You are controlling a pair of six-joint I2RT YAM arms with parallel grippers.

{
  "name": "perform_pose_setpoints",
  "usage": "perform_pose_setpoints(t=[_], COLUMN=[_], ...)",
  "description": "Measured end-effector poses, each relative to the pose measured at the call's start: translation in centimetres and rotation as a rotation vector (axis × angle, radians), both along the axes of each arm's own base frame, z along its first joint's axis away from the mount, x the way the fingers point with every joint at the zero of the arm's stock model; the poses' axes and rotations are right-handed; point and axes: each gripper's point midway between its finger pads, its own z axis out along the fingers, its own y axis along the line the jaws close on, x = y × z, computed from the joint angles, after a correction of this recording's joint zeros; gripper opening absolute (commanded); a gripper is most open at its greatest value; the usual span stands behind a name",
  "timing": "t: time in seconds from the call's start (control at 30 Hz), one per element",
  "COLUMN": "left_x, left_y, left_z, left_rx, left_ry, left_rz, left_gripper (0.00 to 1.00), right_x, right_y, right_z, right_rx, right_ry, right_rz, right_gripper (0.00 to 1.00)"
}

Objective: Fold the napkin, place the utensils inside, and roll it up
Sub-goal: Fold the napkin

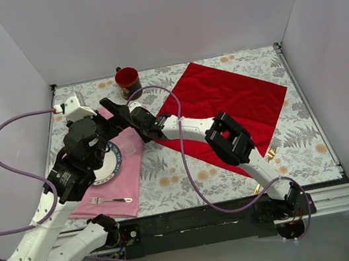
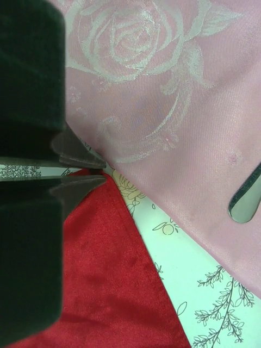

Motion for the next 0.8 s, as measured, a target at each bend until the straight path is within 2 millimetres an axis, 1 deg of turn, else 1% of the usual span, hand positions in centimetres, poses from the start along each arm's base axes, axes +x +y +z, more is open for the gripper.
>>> perform_pose_setpoints(t=[0.07,0.37,0.43,0.5,0.57,0.67,0.7,0.77,0.8], left_x=[0.0,0.0,0.0,0.0,0.0,0.1,0.2,0.2,0.3], left_y=[0.0,0.0,0.0,0.0,-0.1,-0.2,-0.2,-0.3,-0.3], left_z=[0.0,0.0,0.0,0.0,0.0,-0.1,-0.2,-0.6,-0.8], left_rx=[0.0,-0.002,-0.004,-0.005,-0.005,-0.004,-0.003,0.001,0.004], left_ry=[0.0,0.001,0.001,0.001,0.001,0.005,0.005,0.01,0.014], left_rz=[0.0,-0.001,0.0,0.0,-0.001,-0.002,-0.002,-0.002,-0.002], left_gripper=[0.96,0.96,0.96,0.96,0.96,0.96,0.96,0.96,0.96], right_x=[0.0,0.1,0.0,0.1,0.0,0.6,1.0,2.1,2.7], right_y=[0.0,-0.1,-0.4,-1.3,-3.1,-7.1,-8.9,-13.5,-15.4], right_z=[0.0,0.2,0.4,0.9,1.7,4.3,5.4,7.7,8.7], right_rx=[0.0,-0.002,-0.003,0.002,0.008,0.034,0.048,0.068,0.078], right_ry=[-0.002,0.003,0.013,0.026,0.043,0.049,0.044,0.025,0.006], right_rz=[0.0,0.007,-0.001,-0.019,-0.048,-0.117,-0.149,-0.233,-0.272], right_gripper=[0.01,0.01,0.01,0.01,0.01,0.01,0.01,0.01,0.01])
